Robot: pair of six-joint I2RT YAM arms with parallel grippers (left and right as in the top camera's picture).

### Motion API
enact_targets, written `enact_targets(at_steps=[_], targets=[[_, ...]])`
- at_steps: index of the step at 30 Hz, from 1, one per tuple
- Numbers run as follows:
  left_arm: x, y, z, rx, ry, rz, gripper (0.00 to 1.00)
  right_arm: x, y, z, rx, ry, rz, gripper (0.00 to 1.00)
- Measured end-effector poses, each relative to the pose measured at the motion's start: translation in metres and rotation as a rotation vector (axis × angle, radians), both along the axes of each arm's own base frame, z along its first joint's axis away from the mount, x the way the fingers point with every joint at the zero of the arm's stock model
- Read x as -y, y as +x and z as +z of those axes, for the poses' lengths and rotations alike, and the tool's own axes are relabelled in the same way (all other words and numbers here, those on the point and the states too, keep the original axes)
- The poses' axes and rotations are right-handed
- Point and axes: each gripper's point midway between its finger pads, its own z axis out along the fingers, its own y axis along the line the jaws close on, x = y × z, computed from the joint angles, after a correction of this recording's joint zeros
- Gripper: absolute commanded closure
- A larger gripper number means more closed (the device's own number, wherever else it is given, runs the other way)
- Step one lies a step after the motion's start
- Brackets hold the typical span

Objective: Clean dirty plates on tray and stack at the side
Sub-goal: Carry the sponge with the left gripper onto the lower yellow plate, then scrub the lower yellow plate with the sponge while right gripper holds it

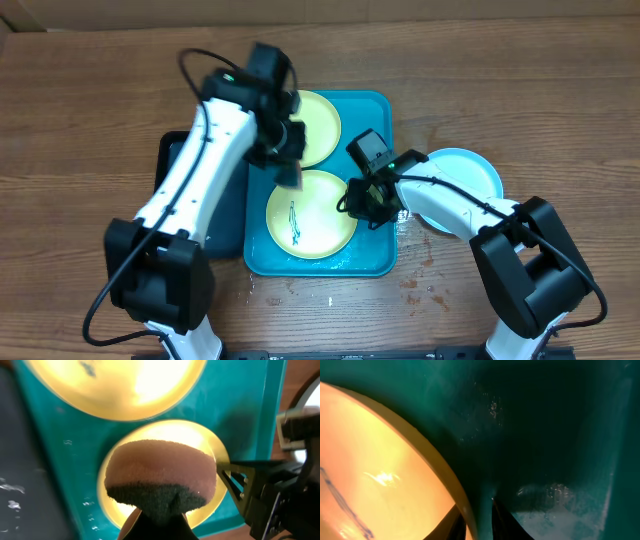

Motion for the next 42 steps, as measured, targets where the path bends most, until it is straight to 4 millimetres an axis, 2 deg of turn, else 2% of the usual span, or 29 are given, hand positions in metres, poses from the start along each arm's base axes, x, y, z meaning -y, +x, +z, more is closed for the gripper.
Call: enact_targets(at_steps=[4, 14, 17, 21, 27, 30, 34, 37, 40, 42], targets=[[0.014, -0.017, -0.036, -0.044, -0.001, -0.010, 0.96, -0.005, 0.002, -0.002, 0.006, 0.036, -0.024, 0.96], [0.031, -0.031, -0.109, -0.023, -0.108, -0.004, 0.96, -0.010, -0.002, -0.002, -0.008, 0.066, -0.016, 0.96], [0.025, -0.043, -0.124, -0.041, -0.071, -0.003, 0.96, -0.010, -0.002, -0.002, -0.007, 0.066, -0.015, 0.96], [0.006, -0.044, -0.128, -0.027, 0.060, 0.017, 0.96, -0.012, -0.004, -0.002, -0.015, 0.074, -0.011, 0.96], [-0.041, -0.040, -0.126, 0.019, 0.309, 0.054, 0.96, -0.014, -0.005, -0.002, -0.019, 0.081, -0.008, 0.96], [-0.058, -0.035, -0.125, 0.041, 0.378, 0.075, 0.96, -0.014, -0.005, -0.002, -0.020, 0.081, -0.008, 0.96], [-0.060, -0.027, -0.125, 0.081, 0.394, 0.080, 0.96, -0.016, -0.005, -0.001, -0.019, 0.089, -0.006, 0.96], [-0.053, -0.018, -0.125, 0.114, 0.354, 0.063, 0.96, -0.015, -0.005, -0.001, -0.020, 0.086, -0.012, 0.96], [-0.033, -0.014, -0.126, 0.107, 0.210, 0.028, 0.96, -0.015, -0.006, -0.002, -0.023, 0.083, -0.017, 0.96], [-0.012, -0.014, -0.124, 0.091, 0.075, -0.004, 0.96, -0.014, -0.006, -0.002, -0.022, 0.082, -0.018, 0.96]])
